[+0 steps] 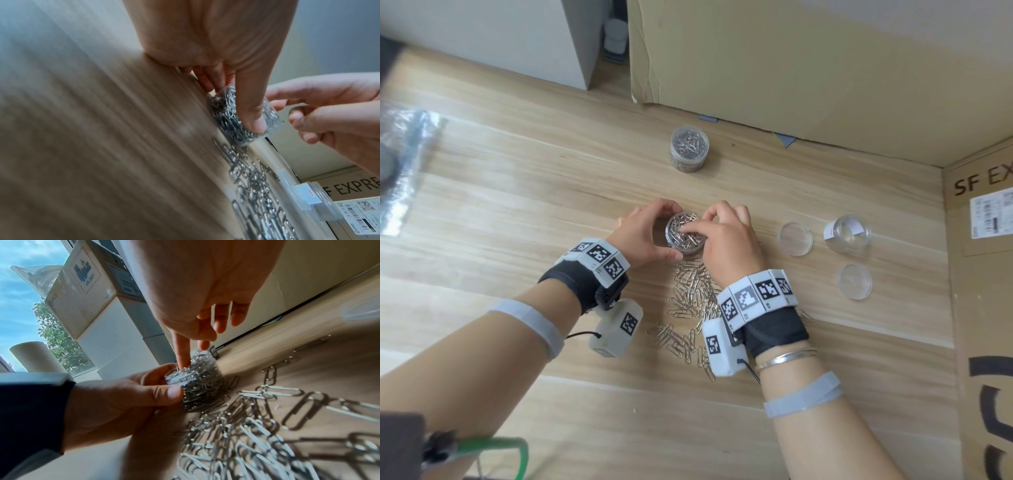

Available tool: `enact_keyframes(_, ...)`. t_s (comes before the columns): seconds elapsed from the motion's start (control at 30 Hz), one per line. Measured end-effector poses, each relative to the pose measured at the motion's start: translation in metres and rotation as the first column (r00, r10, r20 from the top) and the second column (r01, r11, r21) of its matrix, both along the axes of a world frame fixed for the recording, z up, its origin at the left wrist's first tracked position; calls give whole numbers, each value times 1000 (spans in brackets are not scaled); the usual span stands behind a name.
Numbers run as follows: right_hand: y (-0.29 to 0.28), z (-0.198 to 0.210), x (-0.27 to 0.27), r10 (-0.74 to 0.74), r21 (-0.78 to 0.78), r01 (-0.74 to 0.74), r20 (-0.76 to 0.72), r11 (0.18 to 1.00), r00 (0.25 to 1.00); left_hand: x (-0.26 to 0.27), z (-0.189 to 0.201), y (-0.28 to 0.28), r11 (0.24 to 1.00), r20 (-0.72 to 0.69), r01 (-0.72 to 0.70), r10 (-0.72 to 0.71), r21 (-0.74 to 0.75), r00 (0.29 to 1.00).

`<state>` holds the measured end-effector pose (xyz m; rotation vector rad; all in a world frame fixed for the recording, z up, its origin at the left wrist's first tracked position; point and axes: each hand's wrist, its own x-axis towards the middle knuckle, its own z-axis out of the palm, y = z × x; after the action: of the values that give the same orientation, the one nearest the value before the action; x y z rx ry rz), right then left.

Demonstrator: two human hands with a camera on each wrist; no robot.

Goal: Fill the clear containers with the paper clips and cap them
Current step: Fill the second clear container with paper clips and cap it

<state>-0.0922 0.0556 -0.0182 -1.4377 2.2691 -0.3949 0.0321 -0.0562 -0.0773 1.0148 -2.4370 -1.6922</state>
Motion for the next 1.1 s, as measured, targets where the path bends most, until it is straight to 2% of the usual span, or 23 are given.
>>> enact_keyframes(0.13,1,1,-4,-82,-89,82,3,993,997,-1,-1,1,998,9,19,-18,-52,1000)
enact_keyframes(0.2,4,2,-9,-103,-76,103,8,992,995,-2,0,1,998,12,24,-23,-65,1000)
enact_keyframes(0.3,7,2,-11,-65,-23,65,-1,998,998,-2,1,1,997,9,32,-31,-68,999)
enact_keyframes(0.43,7,-2,-7,-46,-31,46,-4,998,999,-2,1,1,993,34,65,-62,-97,998)
enact_keyframes(0.57,15,3,-26,-184,-75,179,-70,981,980,-3,3,2,987,67,59,-50,-148,996)
enact_keyframes(0.67,28,4,-53,-306,84,324,-176,942,936,-2,1,3,987,80,45,-33,-155,996)
enact_keyframes(0.73,36,2,-67,-318,224,364,-216,904,923,-2,0,3,987,86,33,-20,-158,996)
enact_keyframes(0.8,42,0,-75,-311,300,376,-242,877,919,-4,2,3,987,96,20,-5,-158,995)
enact_keyframes(0.9,48,-2,-82,-295,353,380,-271,855,916,-9,8,3,990,116,2,14,-141,993)
enact_keyframes(1.0,51,-4,-87,-295,388,394,-290,833,910,-16,13,4,994,78,-3,11,-107,997)
enact_keyframes(1.1,51,-8,-89,-293,380,388,-284,840,913,-25,19,8,997,59,8,-3,-76,998)
